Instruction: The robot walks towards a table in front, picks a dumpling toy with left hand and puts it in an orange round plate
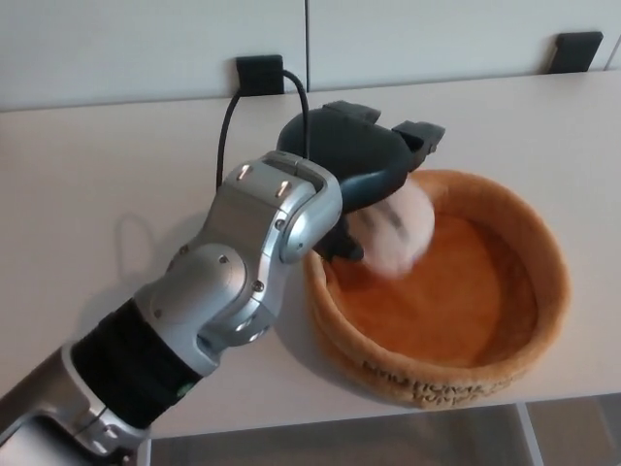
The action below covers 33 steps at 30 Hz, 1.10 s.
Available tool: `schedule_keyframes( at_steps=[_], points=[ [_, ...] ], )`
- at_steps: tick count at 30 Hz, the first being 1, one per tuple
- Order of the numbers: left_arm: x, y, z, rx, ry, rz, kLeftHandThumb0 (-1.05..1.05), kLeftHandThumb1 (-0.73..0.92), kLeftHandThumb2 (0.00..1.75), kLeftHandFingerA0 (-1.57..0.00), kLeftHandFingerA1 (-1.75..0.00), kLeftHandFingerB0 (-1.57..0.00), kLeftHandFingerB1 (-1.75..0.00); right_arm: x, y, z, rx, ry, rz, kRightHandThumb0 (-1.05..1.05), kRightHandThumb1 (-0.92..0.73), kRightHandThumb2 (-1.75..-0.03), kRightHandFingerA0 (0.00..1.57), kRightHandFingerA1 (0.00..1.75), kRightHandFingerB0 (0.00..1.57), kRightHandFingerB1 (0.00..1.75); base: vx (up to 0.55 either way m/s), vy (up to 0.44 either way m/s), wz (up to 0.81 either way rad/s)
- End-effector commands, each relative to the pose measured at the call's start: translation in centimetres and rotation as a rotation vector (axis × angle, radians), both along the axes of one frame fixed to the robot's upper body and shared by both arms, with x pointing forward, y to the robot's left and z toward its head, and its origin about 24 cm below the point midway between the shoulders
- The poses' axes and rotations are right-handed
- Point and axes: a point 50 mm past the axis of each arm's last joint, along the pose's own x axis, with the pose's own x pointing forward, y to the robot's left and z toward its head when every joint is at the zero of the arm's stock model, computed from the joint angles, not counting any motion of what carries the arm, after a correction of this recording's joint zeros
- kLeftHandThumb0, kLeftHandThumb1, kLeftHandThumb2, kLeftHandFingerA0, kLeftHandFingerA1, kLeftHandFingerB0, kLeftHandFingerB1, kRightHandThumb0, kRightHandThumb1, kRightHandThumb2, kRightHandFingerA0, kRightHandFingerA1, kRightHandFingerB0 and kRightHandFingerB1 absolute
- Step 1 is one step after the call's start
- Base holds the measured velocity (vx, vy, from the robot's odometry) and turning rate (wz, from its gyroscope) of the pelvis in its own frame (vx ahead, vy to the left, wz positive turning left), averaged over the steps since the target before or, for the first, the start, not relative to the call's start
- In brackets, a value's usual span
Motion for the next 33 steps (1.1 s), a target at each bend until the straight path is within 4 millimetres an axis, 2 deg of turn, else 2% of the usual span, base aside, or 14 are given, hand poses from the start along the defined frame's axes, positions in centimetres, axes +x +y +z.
schedule_keyframes(
  at_steps=[1, 5, 6, 8, 9, 12, 15, 21, 23, 27, 28, 29, 30, 33],
  points=[
    [-0.3, 0.0, 1.0, 0.041, 0.096, -0.054, -0.20, 0.47, 0.54, 0.00, 0.00, 0.00, 0.00, 0.4, -0.7, 0.4, -0.011, 0.005, -0.009, -0.34, -0.54, -0.72, 0.62, 0.53, 0.44, 0.45, 0.00, 0.000, 0.00],
    [-0.4, 0.0, 1.2, 0.030, 0.135, -0.076, -0.25, 0.42, 0.53, 0.00, 0.00, 0.00, 0.00, 0.5, -0.6, 0.5, -0.024, 0.010, 0.007, -0.32, -0.57, -0.73, 0.66, 0.54, 0.44, 0.45, 0.00, 0.000, 0.00],
    [-0.4, 0.0, 1.5, 0.046, 0.135, -0.088, -0.49, 0.34, 0.60, 0.00, 0.00, 0.00, 0.00, 0.6, -0.6, 0.5, -0.022, 0.009, 0.007, -0.22, -0.64, -0.60, 0.72, 0.50, 0.50, 0.38, 0.00, 0.000, 0.00],
    [-0.4, 0.0, 1.6, 0.054, 0.136, -0.092, -0.49, 0.34, 0.60, 0.00, 0.00, 0.00, 0.00, 0.7, -0.6, 0.5, -0.021, 0.009, 0.006, -0.22, -0.64, -0.60, 0.72, 0.50, 0.50, 0.38, 0.00, 0.000, 0.00],
    [-0.5, 0.0, 1.6, 0.064, 0.138, -0.090, -0.79, 0.41, 0.54, 0.00, 0.00, 0.00, 0.00, 0.6, -0.6, 0.4, -0.020, 0.012, 0.006, -0.23, -0.60, -0.59, 0.69, 0.49, 0.50, 0.38, 0.00, 0.000, 0.00],
    [-0.6, -0.1, 1.6, 0.079, 0.141, -0.087, -0.79, 0.41, 0.54, 0.00, 0.00, 0.00, 0.00, 0.4, -0.6, 0.4, -0.019, 0.016, 0.007, -0.23, -0.60, -0.59, 0.69, 0.49, 0.50, 0.38, 0.00, 0.000, 0.00],
    [-0.6, 0.2, 1.4, 0.069, 0.143, -0.072, -1.05, 0.43, 0.68, 0.00, 0.00, 0.00, 0.00, 0.5, -0.3, 0.3, -0.018, 0.019, 0.020, -0.22, -0.59, -0.58, 0.68, 0.48, 0.51, 0.38, 0.00, 0.000, 0.00],
    [-1.3, 0.7, 1.8, 0.047, 0.104, -0.084, -1.04, 0.52, 0.57, 0.00, 0.00, 0.00, 0.00, -0.1, -0.3, 0.1, -0.014, 0.025, 0.026, -0.22, -0.58, -0.58, 0.67, 0.47, 0.51, 0.38, 0.00, 0.000, 0.00],
    [-5.5, 3.8, 8.5, -0.135, -0.079, -0.191, -0.86, 0.45, 0.58, 0.00, 0.00, 0.00, 0.00, 0.1, -0.5, 0.3, -0.018, 0.024, 0.030, -0.23, -0.59, -0.58, 0.69, 0.47, 0.51, 0.38, 0.00, 0.000, 0.00],
    [-6.5, 4.4, 9.1, -0.160, -0.102, -0.207, -0.86, 0.45, 0.58, 0.00, 0.00, 0.00, 0.00, 0.0, -0.6, 0.3, -0.019, 0.029, 0.030, -0.23, -0.59, -0.58, 0.69, 0.47, 0.51, 0.38, 0.00, 0.000, 0.00],
    [-10.1, 7.5, 11.4, -0.291, -0.190, -0.254, -0.57, 0.36, 0.69, 0.00, -0.06, -0.04, -0.14, -0.5, -0.6, 0.1, -0.021, 0.037, 0.025, -0.31, -0.51, -0.69, 0.66, 0.54, 0.48, 0.46, 0.00, 0.000, 0.00],
    [-11.9, 8.7, 12.0, -0.321, -0.236, -0.274, -0.57, 0.36, 0.69, 0.00, -0.06, -0.04, -0.14, -0.6, -0.5, 0.1, -0.022, 0.041, 0.023, -0.31, -0.51, -0.69, 0.66, 0.54, 0.48, 0.46, 0.00, 0.000, 0.00],
    [-13.4, 10.0, 12.3, -0.387, -0.246, -0.286, -0.38, 0.44, 0.56, -0.07, -0.25, -0.13, -0.27, -1.1, -0.5, -0.1, -0.016, 0.041, 0.021, -0.22, -0.61, -0.59, 0.71, 0.49, 0.52, 0.39, 0.00, 0.000, 0.00],
    [-14.1, 10.7, 12.3, -0.410, -0.248, -0.293, -0.38, 0.44, 0.56, -0.07, -0.25, -0.13, -0.27, -1.3, -0.4, -0.2, -0.013, 0.042, 0.019, -0.22, -0.61, -0.59, 0.71, 0.49, 0.52, 0.39, 0.00, 0.000, 0.00]
  ],
)
